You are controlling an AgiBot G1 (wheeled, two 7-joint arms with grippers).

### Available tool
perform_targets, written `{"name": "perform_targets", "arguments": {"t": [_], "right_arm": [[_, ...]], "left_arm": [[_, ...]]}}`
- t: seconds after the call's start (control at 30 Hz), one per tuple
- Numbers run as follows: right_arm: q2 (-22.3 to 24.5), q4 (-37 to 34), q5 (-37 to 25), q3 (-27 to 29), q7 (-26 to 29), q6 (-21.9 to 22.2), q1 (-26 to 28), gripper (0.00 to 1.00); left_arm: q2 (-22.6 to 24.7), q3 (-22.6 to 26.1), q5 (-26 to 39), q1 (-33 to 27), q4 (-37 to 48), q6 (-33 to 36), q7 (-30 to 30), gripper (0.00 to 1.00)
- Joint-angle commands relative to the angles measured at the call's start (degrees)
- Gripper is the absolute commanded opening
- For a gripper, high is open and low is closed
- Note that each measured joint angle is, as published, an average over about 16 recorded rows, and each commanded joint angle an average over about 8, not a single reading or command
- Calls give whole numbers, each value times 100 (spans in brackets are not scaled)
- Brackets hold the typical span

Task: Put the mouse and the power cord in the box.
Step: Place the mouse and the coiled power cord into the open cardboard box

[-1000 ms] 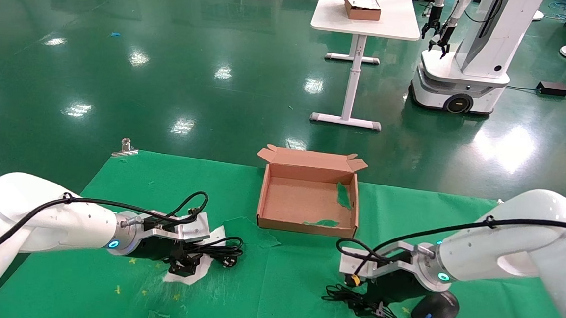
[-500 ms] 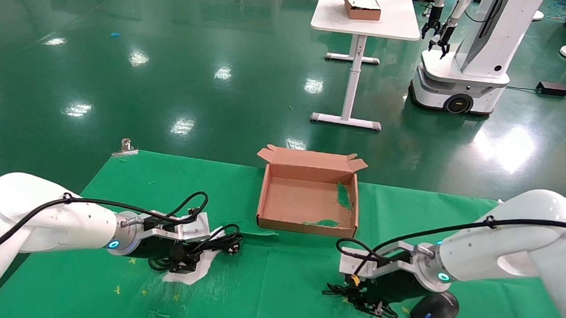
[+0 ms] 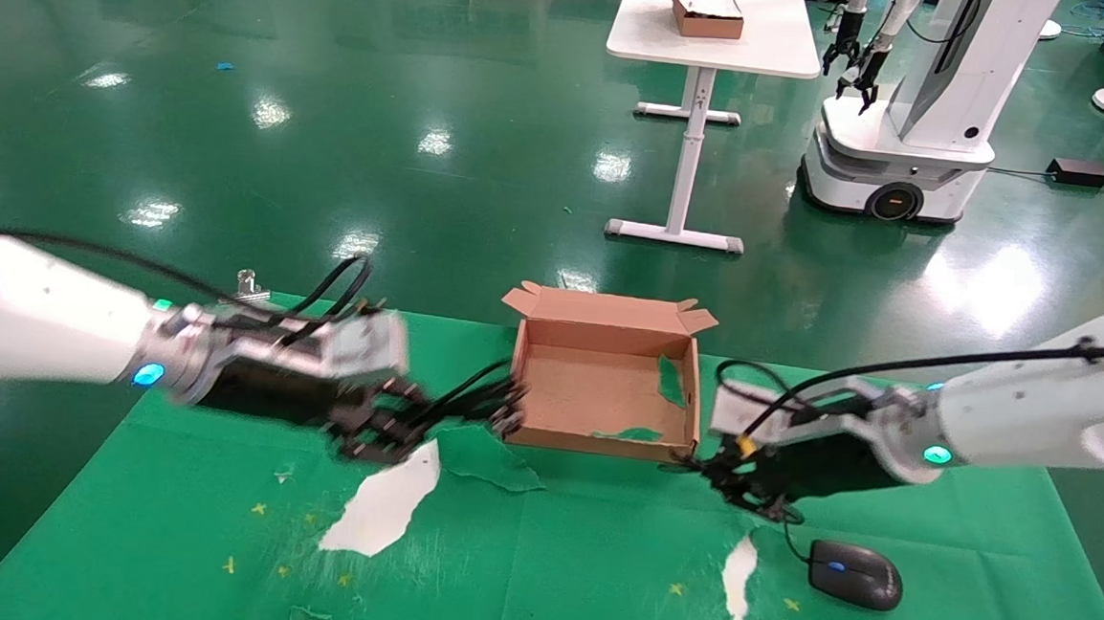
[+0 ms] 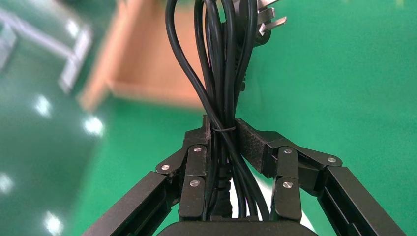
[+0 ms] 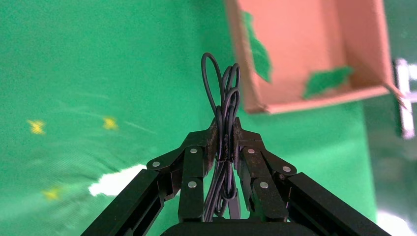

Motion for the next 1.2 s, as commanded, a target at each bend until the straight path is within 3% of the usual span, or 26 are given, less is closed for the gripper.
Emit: {"name": "perform_targets", "arguments": {"t": [0.03, 0.27, 0.43, 0.47, 0.7, 0.73, 0.97, 1.2], "right_arm": [[116, 117, 11, 34, 109, 18, 58, 0], [617, 862, -60, 92, 642, -40, 131, 0], [855, 1577, -149, 97, 1116, -101, 107, 0], [894, 1725, -166, 98, 1213, -110, 95, 0], [1109, 2592, -275, 106, 1813, -113, -55, 0], [1132, 2687, -284, 110, 1879, -109, -77, 0], [1266, 3177, -298, 170, 2186, -52, -145, 0], [1298, 3508, -327, 221, 2345, 32, -118, 0]], "left_arm": [[40, -109, -175, -44, -143, 99, 75, 0], [678, -141, -394, 580, -822, -1139, 853, 0], [802, 273, -633, 1183, -1588, -2336, 1434, 0], [809, 409, -683, 1267, -1701, -2581, 1483, 4], [814, 1467, -1112, 1391, -2016, -3704, 1322, 92], [811, 1603, -1182, 1375, -2033, -3784, 1283, 100], [797, 2332, -1666, 1244, -2048, -4121, 1098, 100], [772, 2746, -2190, 1106, -1878, -4246, 932, 100]]}}
